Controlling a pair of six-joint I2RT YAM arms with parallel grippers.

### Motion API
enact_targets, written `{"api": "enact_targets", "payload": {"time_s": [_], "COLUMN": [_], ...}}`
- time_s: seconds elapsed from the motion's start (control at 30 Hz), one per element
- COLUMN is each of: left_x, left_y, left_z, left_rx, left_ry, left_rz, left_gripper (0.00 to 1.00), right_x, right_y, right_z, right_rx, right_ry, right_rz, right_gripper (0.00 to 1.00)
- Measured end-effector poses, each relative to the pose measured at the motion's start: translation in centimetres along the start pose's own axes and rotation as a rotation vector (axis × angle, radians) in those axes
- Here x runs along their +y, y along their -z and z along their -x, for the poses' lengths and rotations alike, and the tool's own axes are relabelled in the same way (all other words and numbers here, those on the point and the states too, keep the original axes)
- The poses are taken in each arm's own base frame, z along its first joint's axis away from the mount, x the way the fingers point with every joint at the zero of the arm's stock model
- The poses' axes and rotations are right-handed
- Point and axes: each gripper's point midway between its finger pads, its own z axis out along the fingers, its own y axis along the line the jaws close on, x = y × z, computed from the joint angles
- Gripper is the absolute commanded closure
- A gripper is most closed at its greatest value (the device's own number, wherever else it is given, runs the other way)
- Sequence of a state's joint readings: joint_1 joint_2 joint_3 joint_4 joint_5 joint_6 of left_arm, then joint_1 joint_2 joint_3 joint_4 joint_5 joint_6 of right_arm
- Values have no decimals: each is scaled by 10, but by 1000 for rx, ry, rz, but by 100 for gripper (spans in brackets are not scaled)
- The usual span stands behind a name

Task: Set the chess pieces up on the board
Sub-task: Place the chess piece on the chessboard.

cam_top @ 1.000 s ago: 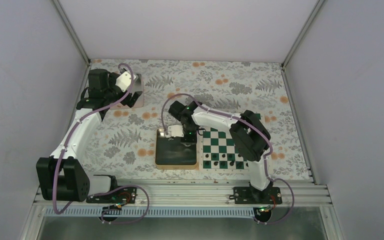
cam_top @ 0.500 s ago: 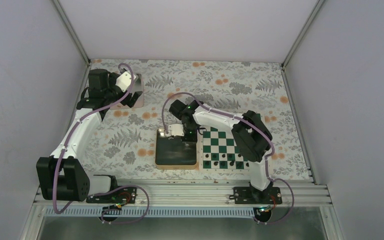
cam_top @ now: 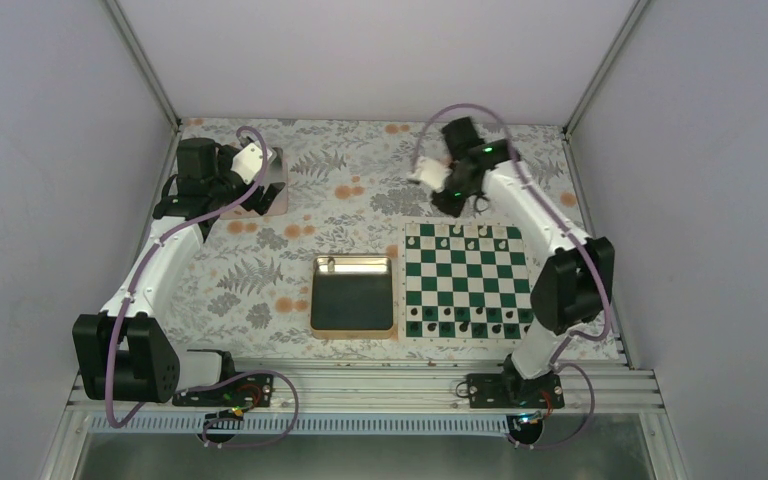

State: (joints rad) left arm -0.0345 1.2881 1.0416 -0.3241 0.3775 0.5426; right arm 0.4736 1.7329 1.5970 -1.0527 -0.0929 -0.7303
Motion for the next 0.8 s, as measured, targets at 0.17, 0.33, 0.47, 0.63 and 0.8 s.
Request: {"api": "enact_targets", "payload": {"time_s": [0.17,0.33,0.47,0.63,0.8], "left_x": [0,0,0,0,0], "left_y": [0,0,0,-1,-3], "left_z": [0,0,0,-1,-2], "left_rx": [0,0,1,3,7], "left_ry": [0,0,0,2,3], "left_rz": [0,0,-1,-2,-5], "left_gripper": [0,0,0,0,0], "right_x": [-78,-101,-97,-90,-91], "right_y": [11,8,-9,-43,-61], "right_z": [-90,-162,-194,-224,-250], "right_rx": [70,147,193,245,272], "right_ry": [-235,-379,-430,-480,-533], "right_rz": [-95,-120,-85,-22,1], "right_gripper": [93,93,92,91,91]}}
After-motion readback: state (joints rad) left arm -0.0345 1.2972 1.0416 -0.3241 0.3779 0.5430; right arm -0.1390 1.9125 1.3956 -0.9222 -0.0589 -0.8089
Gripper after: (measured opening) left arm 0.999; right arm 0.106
